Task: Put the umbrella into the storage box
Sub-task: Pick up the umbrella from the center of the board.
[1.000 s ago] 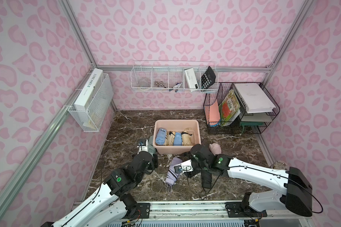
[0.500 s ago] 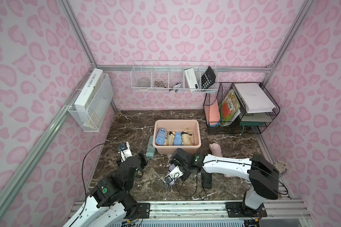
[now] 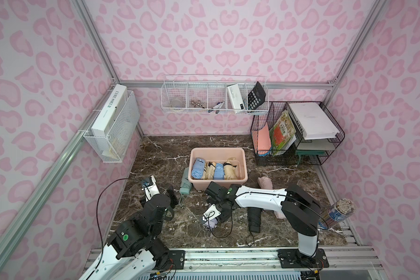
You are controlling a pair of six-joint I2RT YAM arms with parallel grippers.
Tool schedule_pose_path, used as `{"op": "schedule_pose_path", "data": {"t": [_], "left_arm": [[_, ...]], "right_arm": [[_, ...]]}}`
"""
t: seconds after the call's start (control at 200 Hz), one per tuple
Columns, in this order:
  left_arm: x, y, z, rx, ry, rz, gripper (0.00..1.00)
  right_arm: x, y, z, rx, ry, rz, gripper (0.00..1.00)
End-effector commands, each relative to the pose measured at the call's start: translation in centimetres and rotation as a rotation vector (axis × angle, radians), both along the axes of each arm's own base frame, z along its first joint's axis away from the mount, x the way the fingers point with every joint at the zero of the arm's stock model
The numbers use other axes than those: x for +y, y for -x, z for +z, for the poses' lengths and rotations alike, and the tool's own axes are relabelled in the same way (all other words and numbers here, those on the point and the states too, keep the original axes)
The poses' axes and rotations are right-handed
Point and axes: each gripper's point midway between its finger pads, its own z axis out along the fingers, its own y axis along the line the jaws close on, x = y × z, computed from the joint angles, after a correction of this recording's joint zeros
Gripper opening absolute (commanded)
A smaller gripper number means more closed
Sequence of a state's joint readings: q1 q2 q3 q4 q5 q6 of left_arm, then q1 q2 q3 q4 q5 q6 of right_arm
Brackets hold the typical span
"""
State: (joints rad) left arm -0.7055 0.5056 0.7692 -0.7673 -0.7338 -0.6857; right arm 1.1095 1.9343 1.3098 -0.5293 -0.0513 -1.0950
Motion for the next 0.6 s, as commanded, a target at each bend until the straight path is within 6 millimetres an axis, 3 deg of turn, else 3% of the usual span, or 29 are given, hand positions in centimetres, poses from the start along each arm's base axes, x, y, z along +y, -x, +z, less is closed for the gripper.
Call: {"op": "schedule_pose_path", "data": {"t": [0.0,0.21,0.39,0.595], "left_arm": [[0.2,0.0,0.2,-0.004,0.003,0.013,0.80],[-0.2,-0.3,-0.1,0.005,0.007,0.008,0.80],[-0.6,-0.6,-0.3,0.014,0.013,-0.002,0.81],[-1.2,-1.0,-0.7,0.023,0.031,-0.013,0.80]], "right_arm": [[-1.8,0.7,-0.4,0.057,0.058,-0.071,0.81],[-4.2,2.9,-0.3,0.123,0.118,-0.148,0.80],[-4.9,5.5,0.5,0.187,0.117,-0.153,0.84],[-3.5,4.2,-0.1,0.118,0.079,-0.155,0.85]]}}
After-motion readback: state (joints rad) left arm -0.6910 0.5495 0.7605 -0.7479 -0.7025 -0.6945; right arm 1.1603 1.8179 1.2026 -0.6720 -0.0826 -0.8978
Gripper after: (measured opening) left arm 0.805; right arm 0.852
